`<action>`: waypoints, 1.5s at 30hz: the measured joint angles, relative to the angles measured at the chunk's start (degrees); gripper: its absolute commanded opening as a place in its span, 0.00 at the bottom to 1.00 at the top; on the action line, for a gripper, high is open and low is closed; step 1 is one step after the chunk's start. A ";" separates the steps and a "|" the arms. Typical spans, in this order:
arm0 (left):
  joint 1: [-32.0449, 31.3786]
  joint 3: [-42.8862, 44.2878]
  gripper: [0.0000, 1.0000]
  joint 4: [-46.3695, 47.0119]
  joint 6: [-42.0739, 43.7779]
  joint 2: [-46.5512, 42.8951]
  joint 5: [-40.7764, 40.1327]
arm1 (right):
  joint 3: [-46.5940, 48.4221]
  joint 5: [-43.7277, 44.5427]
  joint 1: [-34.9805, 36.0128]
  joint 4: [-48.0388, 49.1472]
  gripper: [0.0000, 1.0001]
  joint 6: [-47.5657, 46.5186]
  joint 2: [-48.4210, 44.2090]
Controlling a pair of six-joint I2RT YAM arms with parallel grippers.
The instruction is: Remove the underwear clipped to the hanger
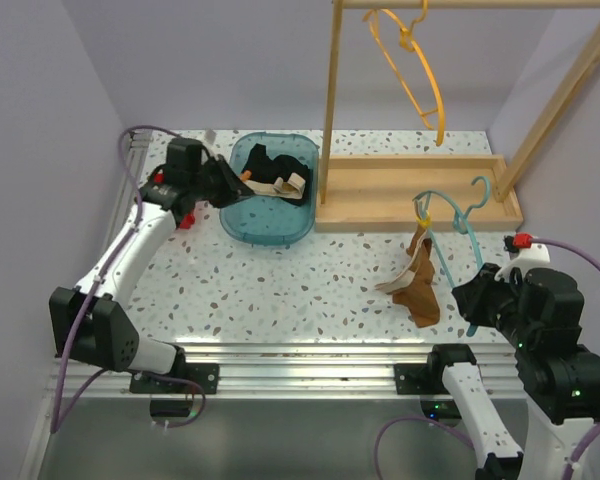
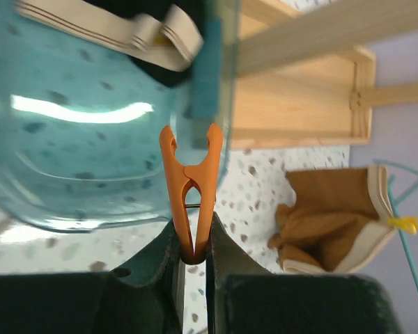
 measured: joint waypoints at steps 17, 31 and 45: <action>24.98 10.19 0.31 -7.06 7.06 14.58 -10.38 | 0.15 -1.09 0.00 0.00 0.00 0.00 -0.07; 26.14 8.59 1.00 -6.34 8.41 15.19 -10.82 | 0.15 -1.11 0.00 0.00 0.00 0.00 -0.07; 3.32 -5.70 1.00 4.22 -0.39 -6.05 7.80 | -2.99 -10.10 0.00 1.16 0.00 0.87 -4.63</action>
